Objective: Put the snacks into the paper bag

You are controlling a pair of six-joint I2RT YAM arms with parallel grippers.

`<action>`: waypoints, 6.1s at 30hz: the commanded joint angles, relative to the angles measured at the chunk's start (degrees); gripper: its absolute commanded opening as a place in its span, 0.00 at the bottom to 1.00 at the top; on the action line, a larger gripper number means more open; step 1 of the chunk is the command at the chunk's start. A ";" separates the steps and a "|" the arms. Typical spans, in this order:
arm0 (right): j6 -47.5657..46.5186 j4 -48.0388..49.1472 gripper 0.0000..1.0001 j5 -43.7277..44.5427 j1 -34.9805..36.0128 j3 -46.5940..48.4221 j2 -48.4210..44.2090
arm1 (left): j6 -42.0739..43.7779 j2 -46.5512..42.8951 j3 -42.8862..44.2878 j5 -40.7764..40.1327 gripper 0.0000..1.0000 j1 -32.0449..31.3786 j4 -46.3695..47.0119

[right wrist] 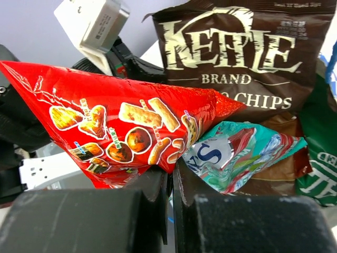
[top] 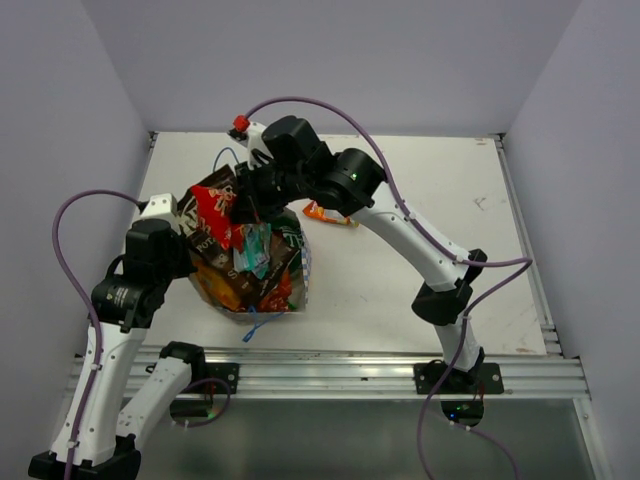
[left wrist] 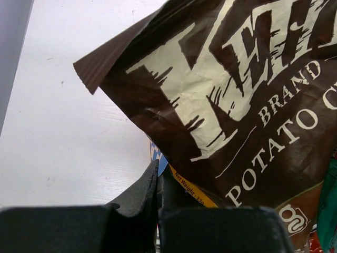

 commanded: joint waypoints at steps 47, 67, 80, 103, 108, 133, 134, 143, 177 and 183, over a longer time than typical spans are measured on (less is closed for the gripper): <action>-16.42 1.28 0.98 18.65 2.98 -0.70 -3.52 | 0.06 2.82 2.11 -1.11 0.00 -0.22 4.62; -13.52 3.68 0.99 27.88 -22.95 -14.26 3.21 | 0.33 1.50 2.55 -1.20 0.00 -0.22 3.92; -13.43 2.53 0.95 22.28 -28.75 -19.09 21.32 | -0.20 1.15 2.64 -2.08 0.00 -0.22 3.21; -16.15 -2.81 0.00 13.12 -20.24 -6.40 -3.28 | 0.77 1.85 1.15 0.64 0.00 -0.22 4.80; -15.98 -5.11 0.00 11.11 -10.66 -3.36 -6.35 | 0.77 2.11 1.32 0.82 0.00 -0.22 4.88; -15.19 -6.80 0.23 11.87 0.08 -2.03 11.42 | 0.77 1.50 2.11 -1.46 0.00 -0.22 3.65; -14.84 -6.18 0.40 13.80 0.16 -3.44 9.48 | 0.77 1.58 2.11 -1.38 0.00 -0.31 3.65; -12.30 -11.61 0.64 27.97 0.08 -4.59 -4.51 | 0.59 3.08 1.32 0.12 0.00 -0.22 4.62; -11.23 -6.40 0.00 29.64 -1.68 -27.03 -6.62 | 0.85 0.44 0.96 1.26 0.00 -0.31 0.05; -12.46 -22.74 0.00 34.73 -1.68 -1.85 -6.63 | 0.77 1.76 8.78 11.61 0.00 -0.31 0.49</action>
